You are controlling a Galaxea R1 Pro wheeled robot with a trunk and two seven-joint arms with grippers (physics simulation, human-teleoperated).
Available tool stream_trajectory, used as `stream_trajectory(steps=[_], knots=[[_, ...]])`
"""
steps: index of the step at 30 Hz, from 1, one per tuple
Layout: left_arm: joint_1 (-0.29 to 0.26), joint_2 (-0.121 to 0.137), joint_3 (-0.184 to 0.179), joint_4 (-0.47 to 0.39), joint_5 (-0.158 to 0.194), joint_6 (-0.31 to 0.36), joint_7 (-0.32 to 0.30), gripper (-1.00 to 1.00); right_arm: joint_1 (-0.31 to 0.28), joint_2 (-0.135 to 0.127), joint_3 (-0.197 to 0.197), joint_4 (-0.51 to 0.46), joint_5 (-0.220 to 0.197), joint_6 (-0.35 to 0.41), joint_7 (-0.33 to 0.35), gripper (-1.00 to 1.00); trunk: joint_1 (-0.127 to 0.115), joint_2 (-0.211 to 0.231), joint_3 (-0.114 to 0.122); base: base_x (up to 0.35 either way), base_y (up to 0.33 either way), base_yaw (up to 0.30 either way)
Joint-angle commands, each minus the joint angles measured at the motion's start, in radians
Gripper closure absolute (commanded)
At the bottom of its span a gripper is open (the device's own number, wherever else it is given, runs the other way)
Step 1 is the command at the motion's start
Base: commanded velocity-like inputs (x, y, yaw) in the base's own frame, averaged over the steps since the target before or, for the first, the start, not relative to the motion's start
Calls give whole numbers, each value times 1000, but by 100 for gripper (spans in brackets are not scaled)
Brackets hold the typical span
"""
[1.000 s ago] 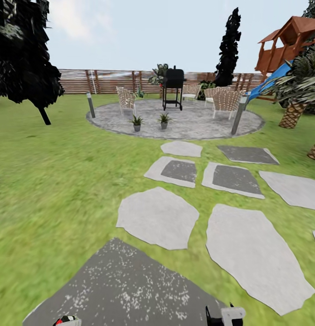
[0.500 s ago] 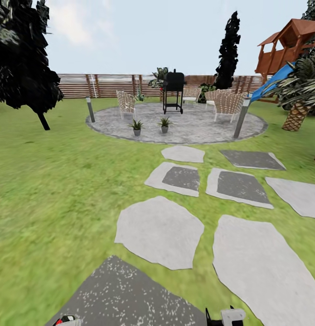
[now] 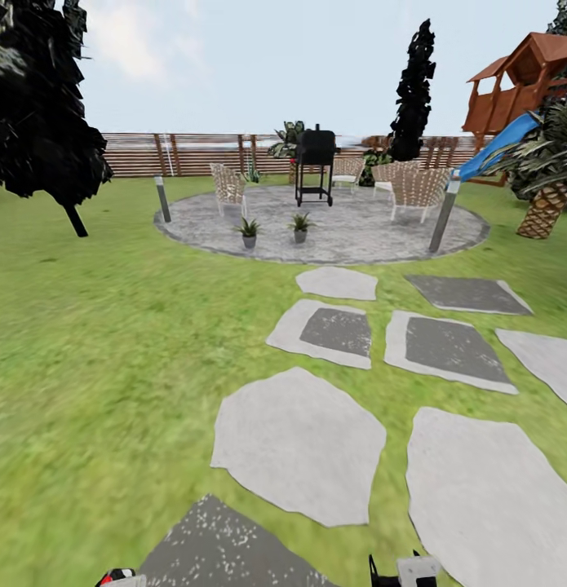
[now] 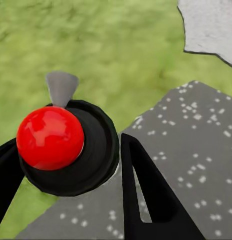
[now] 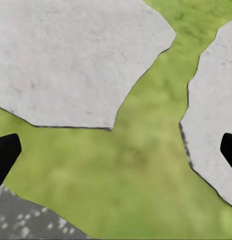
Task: Pick up the pesticide atomizer in the garden and spray insectifuge to fully cover both potted plants in the garden.
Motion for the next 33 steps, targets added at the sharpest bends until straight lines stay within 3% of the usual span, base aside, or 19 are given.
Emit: stream_trajectory(steps=[1,33], knots=[[-1,0,0,1,-3,-3,3,100,-1,0,0,1,11,-1,-11,-100,0,0,-1,319,143,0],[-1,0,0,1,-3,-3,3,100,-1,0,0,2,11,0,-11,-100,0,0,-1,321,119,0]])
